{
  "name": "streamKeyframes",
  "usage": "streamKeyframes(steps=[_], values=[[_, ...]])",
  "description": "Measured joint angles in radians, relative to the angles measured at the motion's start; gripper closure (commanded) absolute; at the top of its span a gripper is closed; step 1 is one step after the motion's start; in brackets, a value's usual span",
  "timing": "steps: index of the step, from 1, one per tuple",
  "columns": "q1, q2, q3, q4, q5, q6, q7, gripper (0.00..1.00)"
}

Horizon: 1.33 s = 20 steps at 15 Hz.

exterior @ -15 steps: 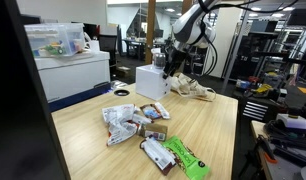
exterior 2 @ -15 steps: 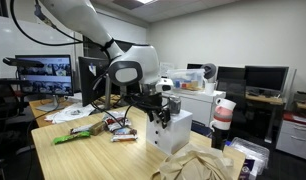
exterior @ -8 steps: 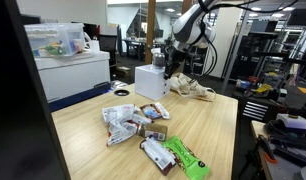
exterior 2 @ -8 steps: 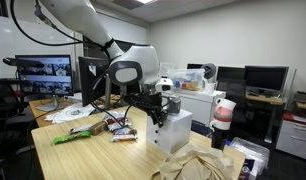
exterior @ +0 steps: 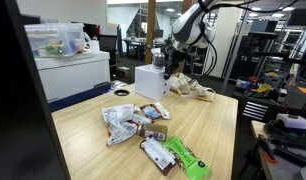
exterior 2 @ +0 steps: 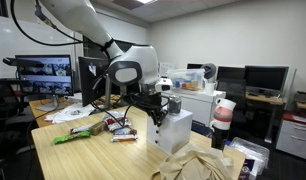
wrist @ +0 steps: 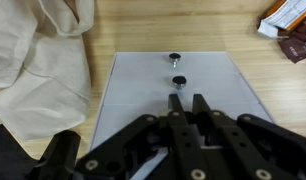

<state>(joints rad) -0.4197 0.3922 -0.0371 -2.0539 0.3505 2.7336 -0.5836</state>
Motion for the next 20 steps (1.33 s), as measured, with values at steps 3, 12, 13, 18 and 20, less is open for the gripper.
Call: streamKeyframes(steps=[3,12,13,18,20], values=[[0.0,0.0,0.0,0.0,0.0,0.0,0.0,0.96],[0.0,-0.013,0.005,-0.018,0.0,0.0,-0.006,0.96],[0.0,-0.018,0.007,-0.026,0.0,0.0,-0.009,0.96],[0.002,-0.044,0.009,-0.062,-0.009,0.0,-0.01,0.96],[0.002,-0.052,0.009,-0.074,-0.016,0.0,-0.01,0.96]])
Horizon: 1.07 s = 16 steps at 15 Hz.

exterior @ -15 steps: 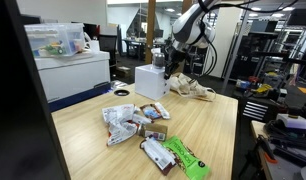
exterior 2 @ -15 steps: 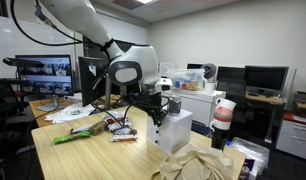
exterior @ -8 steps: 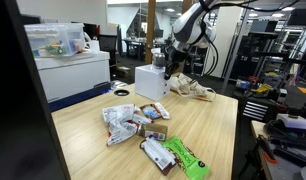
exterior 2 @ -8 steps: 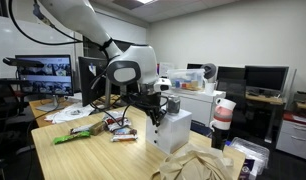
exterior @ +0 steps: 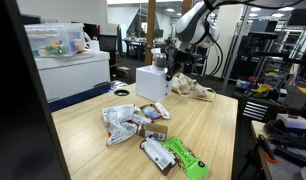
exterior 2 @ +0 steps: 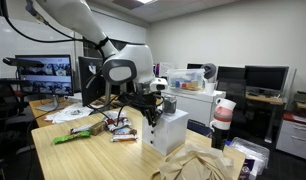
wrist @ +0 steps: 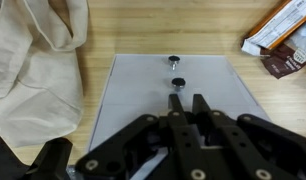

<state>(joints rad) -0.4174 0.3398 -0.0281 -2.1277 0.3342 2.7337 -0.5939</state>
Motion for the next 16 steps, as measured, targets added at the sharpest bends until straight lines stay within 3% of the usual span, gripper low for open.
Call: streamKeyframes(steps=[8,16], values=[[0.008,-0.018,-0.019,-0.011,-0.089,-0.041,0.0,0.96],[0.008,-0.018,-0.019,-0.033,-0.089,0.021,0.0,0.96]])
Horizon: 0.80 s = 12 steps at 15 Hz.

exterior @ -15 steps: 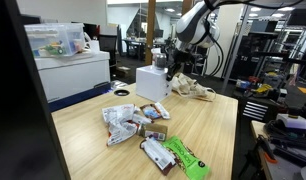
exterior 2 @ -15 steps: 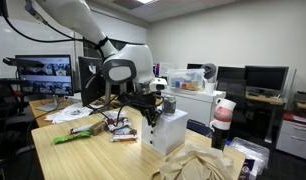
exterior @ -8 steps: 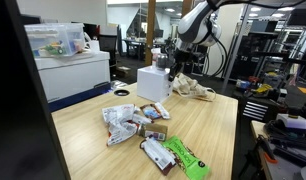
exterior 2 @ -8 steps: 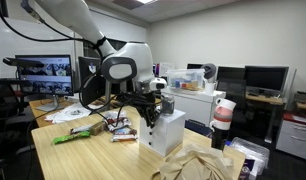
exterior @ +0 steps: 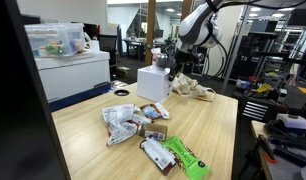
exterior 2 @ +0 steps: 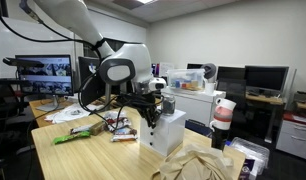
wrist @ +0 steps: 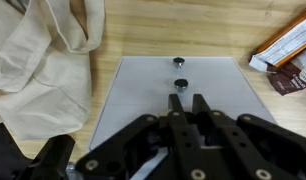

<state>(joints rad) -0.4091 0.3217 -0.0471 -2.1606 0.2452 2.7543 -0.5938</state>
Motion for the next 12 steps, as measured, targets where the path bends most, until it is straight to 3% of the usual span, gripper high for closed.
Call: streamKeyframes(steps=[12], values=[[0.01,-0.012,-0.001,-0.051,-0.046,0.094,0.0,0.96]])
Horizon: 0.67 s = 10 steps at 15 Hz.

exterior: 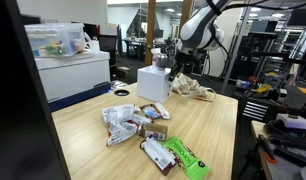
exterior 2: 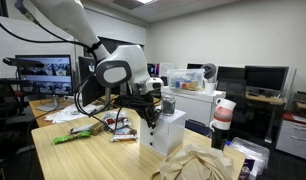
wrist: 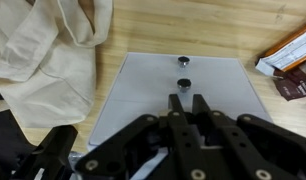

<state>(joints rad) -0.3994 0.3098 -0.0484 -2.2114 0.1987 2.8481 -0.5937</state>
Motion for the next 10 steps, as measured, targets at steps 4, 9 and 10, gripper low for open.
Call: streamKeyframes(steps=[4,9,10], values=[[-0.002,-0.02,0.01,-0.054,-0.002,0.068,-0.004,0.96],[-0.035,-0.071,0.059,-0.157,0.01,0.153,-0.079,0.96],[-0.047,-0.082,0.073,-0.18,0.013,0.167,-0.095,0.96]])
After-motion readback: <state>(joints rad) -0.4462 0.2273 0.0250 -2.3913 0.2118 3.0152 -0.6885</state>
